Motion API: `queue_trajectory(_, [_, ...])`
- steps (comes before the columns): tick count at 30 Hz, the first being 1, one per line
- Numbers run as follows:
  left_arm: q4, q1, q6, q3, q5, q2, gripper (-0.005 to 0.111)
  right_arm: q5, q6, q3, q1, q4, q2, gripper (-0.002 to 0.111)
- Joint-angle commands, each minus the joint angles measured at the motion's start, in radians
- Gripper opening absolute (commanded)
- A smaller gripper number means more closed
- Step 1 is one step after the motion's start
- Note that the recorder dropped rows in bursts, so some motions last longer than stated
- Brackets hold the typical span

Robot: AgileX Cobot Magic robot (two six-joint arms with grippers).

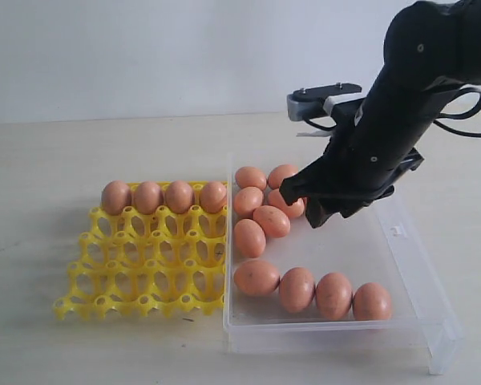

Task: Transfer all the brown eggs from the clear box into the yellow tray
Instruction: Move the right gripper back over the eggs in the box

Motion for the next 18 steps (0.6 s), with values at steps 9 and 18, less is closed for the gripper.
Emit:
queue_trajectory(9, [-0.003, 0.001, -0.004, -0.004, -0.01, -0.006, 0.0, -0.161, -0.343, -0.253, -0.01, -0.112, 0.218, 0.048])
queue_trajectory(18, [-0.003, 0.001, -0.004, -0.004, -0.01, -0.006, 0.0, -0.094, -0.397, -0.422, 0.011, -0.102, 0.38, 0.048])
